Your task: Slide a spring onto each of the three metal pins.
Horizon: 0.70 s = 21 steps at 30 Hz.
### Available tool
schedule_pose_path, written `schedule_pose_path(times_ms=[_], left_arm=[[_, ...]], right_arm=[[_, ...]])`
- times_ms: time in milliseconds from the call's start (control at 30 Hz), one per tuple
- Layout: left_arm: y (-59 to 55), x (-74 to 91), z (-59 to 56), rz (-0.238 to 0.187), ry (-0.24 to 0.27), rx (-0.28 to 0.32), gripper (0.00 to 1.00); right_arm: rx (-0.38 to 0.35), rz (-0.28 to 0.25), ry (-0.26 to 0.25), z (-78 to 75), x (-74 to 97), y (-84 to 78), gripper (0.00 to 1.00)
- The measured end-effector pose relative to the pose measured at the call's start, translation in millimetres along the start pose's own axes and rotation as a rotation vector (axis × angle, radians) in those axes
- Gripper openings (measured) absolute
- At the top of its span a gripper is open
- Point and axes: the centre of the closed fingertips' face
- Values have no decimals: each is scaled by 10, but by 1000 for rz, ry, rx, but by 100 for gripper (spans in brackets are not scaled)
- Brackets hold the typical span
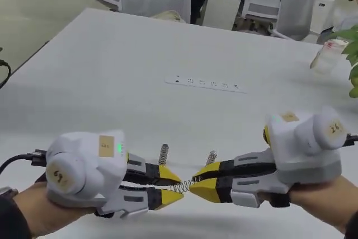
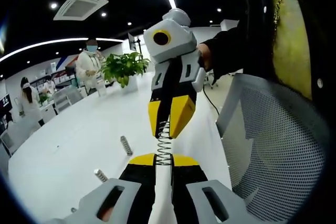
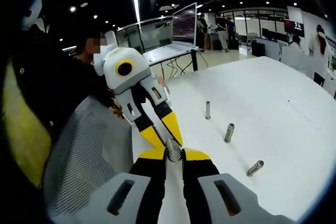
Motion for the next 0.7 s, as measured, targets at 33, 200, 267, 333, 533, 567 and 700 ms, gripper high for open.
schedule_pose_path(times_ms=[33, 200, 267, 333, 533, 567, 700], left_arm=[[-7, -3, -6, 3, -1, -4, 2], [-9, 6, 7, 6, 7, -10, 2], [-5, 22, 24, 5, 14, -7, 2], [-7, 32, 35, 5, 18, -7, 2], [-11, 43, 35, 6, 24, -4, 2], [-10, 45, 37, 5, 26, -3, 2], [-2, 48, 43, 2, 29, -2, 2]], right_arm=[[25, 27, 0, 6, -8, -1, 8], [91, 102, 4, 31, -30, 59, 8], [103, 130, 3, 25, -43, 78, 8], [122, 156, 5, 36, -60, 101, 8], [168, 226, 9, 59, -90, 139, 8], [174, 235, 8, 60, -92, 143, 8], [203, 276, 3, 75, -95, 157, 8]])
Point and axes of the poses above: the centre of the closed fingertips' face, and the gripper's own axes: x roughly backward along the fingers, z roughly to its left, y roughly out of its top, and after that the axes turned 6 degrees about -x, right-handed
